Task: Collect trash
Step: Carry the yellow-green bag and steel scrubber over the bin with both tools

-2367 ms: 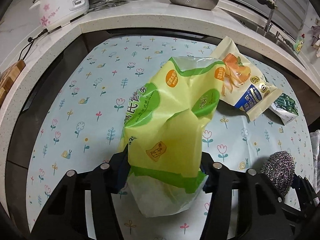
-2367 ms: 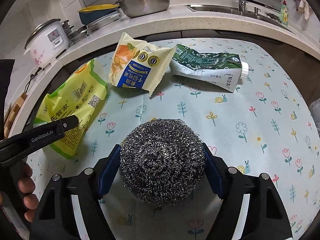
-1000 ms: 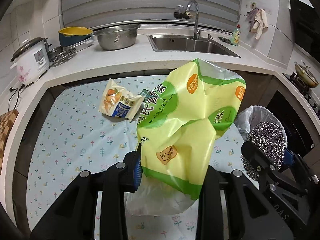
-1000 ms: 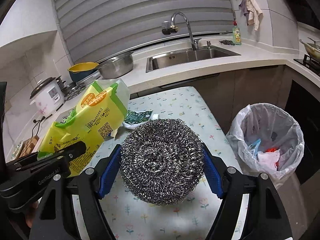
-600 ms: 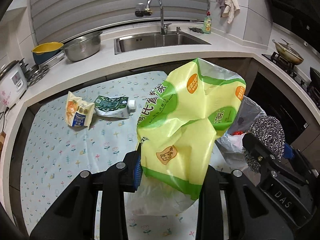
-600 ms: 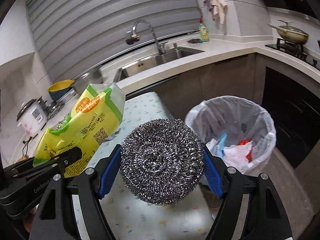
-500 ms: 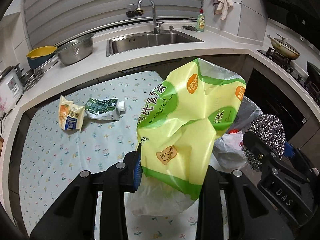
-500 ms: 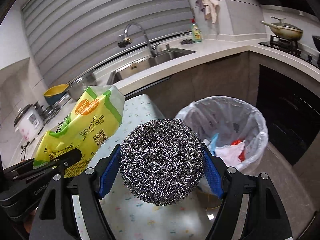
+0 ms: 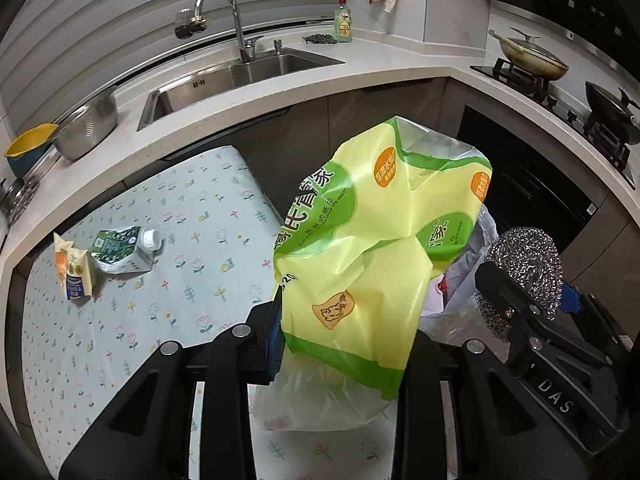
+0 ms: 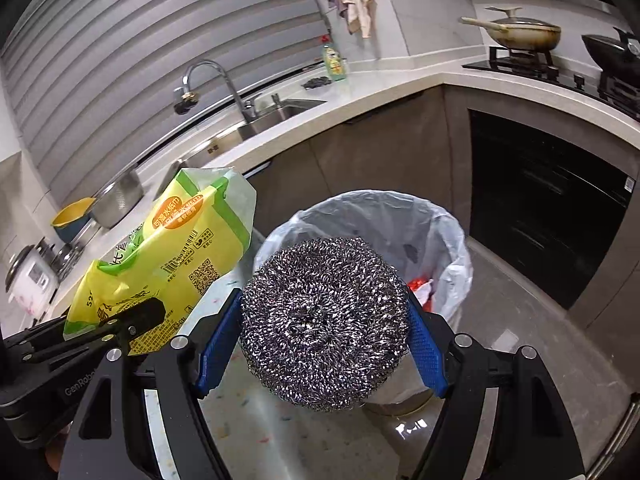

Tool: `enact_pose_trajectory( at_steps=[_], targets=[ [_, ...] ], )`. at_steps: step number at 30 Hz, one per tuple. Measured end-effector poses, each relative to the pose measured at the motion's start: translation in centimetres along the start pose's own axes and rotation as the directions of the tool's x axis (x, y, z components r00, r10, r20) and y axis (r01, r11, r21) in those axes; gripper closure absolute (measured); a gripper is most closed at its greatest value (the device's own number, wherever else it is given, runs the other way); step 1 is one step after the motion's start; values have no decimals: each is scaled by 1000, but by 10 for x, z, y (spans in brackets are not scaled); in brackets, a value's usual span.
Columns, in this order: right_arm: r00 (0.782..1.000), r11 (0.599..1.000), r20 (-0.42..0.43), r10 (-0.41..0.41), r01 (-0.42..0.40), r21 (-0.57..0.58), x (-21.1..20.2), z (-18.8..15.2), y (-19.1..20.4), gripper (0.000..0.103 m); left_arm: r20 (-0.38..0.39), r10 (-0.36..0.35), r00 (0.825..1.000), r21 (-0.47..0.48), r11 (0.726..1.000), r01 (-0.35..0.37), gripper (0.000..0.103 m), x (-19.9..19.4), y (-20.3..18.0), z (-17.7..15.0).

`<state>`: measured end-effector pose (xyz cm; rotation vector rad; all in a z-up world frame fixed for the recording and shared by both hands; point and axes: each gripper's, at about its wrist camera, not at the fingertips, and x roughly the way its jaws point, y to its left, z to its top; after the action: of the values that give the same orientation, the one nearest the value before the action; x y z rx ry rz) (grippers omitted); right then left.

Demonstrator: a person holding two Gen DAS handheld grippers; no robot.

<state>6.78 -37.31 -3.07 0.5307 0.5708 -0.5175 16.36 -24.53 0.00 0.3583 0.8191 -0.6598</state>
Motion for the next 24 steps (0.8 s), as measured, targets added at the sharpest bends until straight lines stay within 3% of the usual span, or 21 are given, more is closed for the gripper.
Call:
enact_pose_trajectory(
  at_steps=[9, 15, 19, 24],
  targets=[
    [998, 997, -16, -65, 65, 42, 35, 17, -33, 31, -52, -61, 997, 35, 997, 63, 70, 53, -29, 27],
    [996, 996, -30, -81, 82, 35, 57, 23, -33, 30, -51, -72, 996, 29, 997, 74, 57, 71, -29, 39],
    [996, 995, -30, -84, 86, 44, 68, 28, -32, 29, -47, -80, 996, 2, 997, 81, 43, 77, -18, 44],
    [996, 995, -15, -90, 91, 40, 76, 36, -28, 28, -21, -82, 996, 12, 997, 82, 35, 77, -13, 46]
  ],
)
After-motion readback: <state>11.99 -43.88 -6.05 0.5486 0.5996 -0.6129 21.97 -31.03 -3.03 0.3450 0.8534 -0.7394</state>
